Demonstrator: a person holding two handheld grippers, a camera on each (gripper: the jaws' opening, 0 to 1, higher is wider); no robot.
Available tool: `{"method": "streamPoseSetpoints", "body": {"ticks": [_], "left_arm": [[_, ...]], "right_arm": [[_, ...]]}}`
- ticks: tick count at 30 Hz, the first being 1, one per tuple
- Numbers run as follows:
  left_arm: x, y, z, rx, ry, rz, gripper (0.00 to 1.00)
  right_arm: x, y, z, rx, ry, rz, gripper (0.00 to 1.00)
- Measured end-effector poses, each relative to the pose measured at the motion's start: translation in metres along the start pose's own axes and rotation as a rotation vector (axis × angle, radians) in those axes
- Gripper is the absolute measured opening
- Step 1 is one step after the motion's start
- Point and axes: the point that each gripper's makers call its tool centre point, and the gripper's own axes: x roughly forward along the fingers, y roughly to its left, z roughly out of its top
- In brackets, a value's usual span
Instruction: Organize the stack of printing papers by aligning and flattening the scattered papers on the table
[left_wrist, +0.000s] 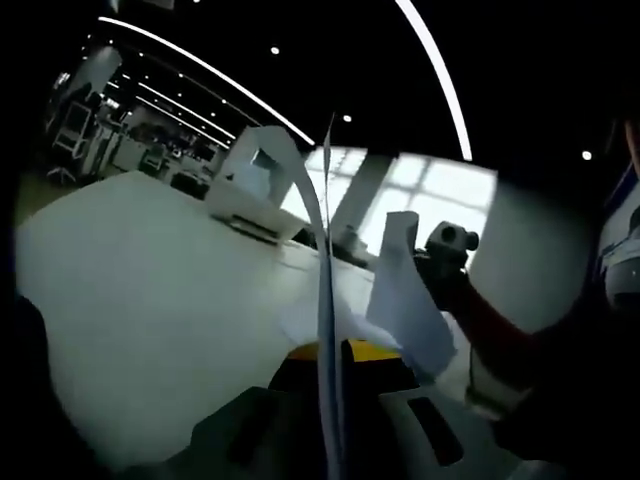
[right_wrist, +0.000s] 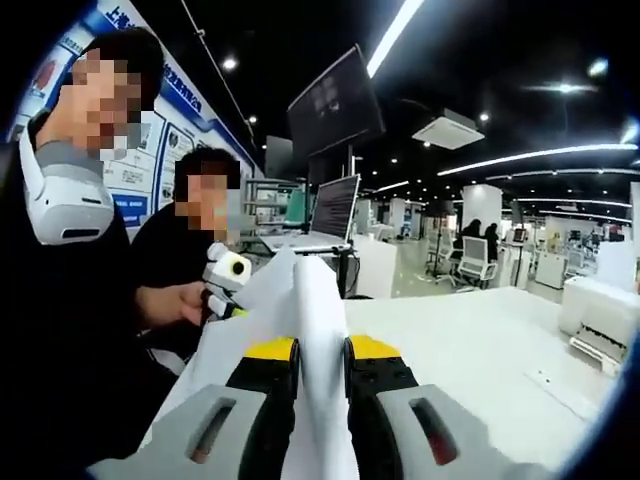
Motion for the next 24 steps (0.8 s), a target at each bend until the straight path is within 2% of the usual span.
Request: {"method": "streamPoseSetpoints", "body": {"ticks": [9, 24], "left_arm": [[0.001, -0.002, 0.001, -0.009, 0.000, -0.008, 0.06], [0.003, -0.008, -0.001, -0.033, 0.002, -0.032, 0.06]], "right_arm": [[0.009, 0.001, -0.013, -0.081, 0.095, 0.006, 0.14], [0.022, 0.001, -0.025, -0.145, 0.171, -0.003, 0.14]]}}
